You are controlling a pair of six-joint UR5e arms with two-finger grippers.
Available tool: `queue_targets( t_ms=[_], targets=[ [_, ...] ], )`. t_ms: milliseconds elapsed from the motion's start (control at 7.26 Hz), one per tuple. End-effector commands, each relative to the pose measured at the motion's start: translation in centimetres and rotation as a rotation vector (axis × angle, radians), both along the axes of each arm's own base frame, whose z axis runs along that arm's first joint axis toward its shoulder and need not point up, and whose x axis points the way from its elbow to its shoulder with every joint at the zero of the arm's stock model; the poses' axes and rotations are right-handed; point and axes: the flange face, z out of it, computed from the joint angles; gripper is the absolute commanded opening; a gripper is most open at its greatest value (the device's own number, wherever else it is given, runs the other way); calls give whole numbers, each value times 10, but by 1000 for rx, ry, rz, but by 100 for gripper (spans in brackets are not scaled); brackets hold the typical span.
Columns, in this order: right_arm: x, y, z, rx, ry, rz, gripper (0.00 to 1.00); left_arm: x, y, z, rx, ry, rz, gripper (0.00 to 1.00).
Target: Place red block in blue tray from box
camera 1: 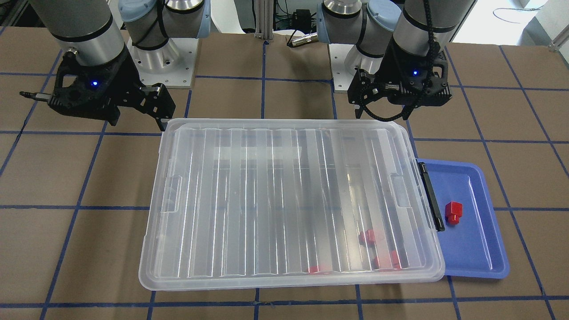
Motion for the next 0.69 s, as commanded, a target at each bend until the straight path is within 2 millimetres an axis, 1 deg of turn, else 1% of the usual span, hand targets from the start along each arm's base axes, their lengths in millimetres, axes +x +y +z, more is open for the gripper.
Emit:
queue_targets(
  t_ms=[0,138,413,551],
  targets=[
    [4,4,-2,6,-4,10,100,-1,0,0,0,2,-1,100],
    [2,7,-10,21,9,11,100,-2,1,-1,3,2,-3,100],
    [-1,10,-6,15,13,7,100,-2,3,-3,7,-7,-4,100],
    [-1,11,-6,16,13,8,100,-1,5,-1,2,-9,-4,100]
  ],
)
